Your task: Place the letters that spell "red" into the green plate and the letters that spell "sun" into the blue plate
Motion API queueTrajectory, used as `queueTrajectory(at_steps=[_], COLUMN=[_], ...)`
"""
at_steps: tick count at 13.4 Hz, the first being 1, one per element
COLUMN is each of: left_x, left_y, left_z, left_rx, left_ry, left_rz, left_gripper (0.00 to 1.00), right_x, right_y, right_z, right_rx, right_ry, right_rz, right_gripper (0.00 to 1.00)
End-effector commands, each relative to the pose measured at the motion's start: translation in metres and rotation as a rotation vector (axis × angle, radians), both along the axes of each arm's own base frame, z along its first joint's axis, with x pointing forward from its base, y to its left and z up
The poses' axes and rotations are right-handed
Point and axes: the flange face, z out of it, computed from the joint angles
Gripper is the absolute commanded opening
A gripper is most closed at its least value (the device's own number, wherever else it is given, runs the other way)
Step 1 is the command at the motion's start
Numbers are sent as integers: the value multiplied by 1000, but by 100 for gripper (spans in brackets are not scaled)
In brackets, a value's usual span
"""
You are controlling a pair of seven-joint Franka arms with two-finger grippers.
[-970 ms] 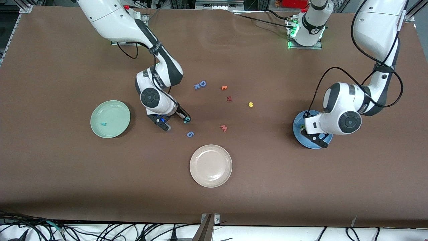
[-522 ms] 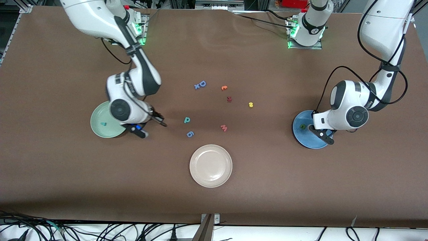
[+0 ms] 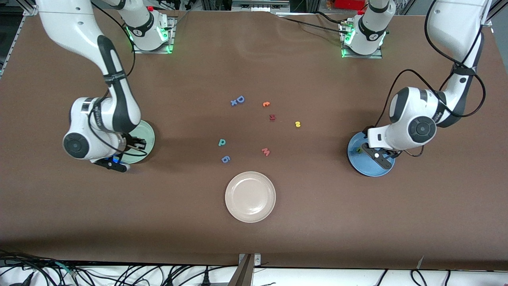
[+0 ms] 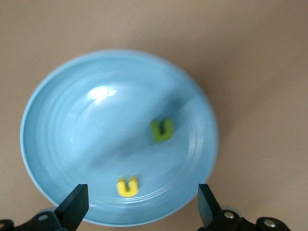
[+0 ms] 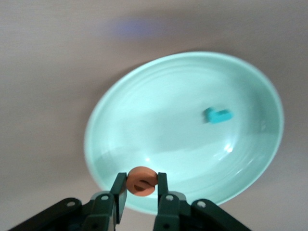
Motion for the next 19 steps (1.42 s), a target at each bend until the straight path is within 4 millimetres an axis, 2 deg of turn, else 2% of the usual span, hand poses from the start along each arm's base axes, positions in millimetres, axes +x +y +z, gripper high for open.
queueTrajectory(at_steps=[1, 2, 3, 4, 5, 7, 8, 11, 13, 16, 18, 19], left_x=[-12, -18, -23, -30, -37, -54, -60, -75, -83, -90, -95, -101], left_y=[-46, -70, -93, -113, -132, -173, -187, -224, -248, -262, -266, -265], left_z=[30, 32, 34, 32, 27, 15, 7, -28, -41, -62, -67, -72], left_rx=[18, 22, 29, 40, 50, 81, 96, 64, 38, 17, 21, 34], left_ry=[-13, -22, -31, -32, -26, -20, -18, -30, -45, -46, -44, -35], left_rz=[13, 75, 152, 231, 332, 506, 566, 656, 712, 765, 768, 767], left_gripper=[100, 100, 100, 100, 100, 100, 100, 100, 100, 98, 85, 85], right_x=[1, 0, 0, 0, 0, 0, -1, -8, -10, -19, -29, -31], right_y=[-11, -11, -10, -10, -7, 7, 23, 100, 145, 205, 246, 260], right_z=[-9, -13, -13, -13, -11, -3, 1, 12, 18, 18, 9, 4], right_rx=[22, 21, 23, 20, 21, 46, 60, 48, 43, 50, 46, 45], right_ry=[5, 9, 10, 11, 11, 4, 9, 7, -24, -76, -123, -142], right_rz=[31, 31, 31, 22, 18, -7, -67, -199, -287, -392, -447, -474], right_gripper=[33, 40, 62, 88, 98, 98, 98, 98, 97, 97, 97, 97])
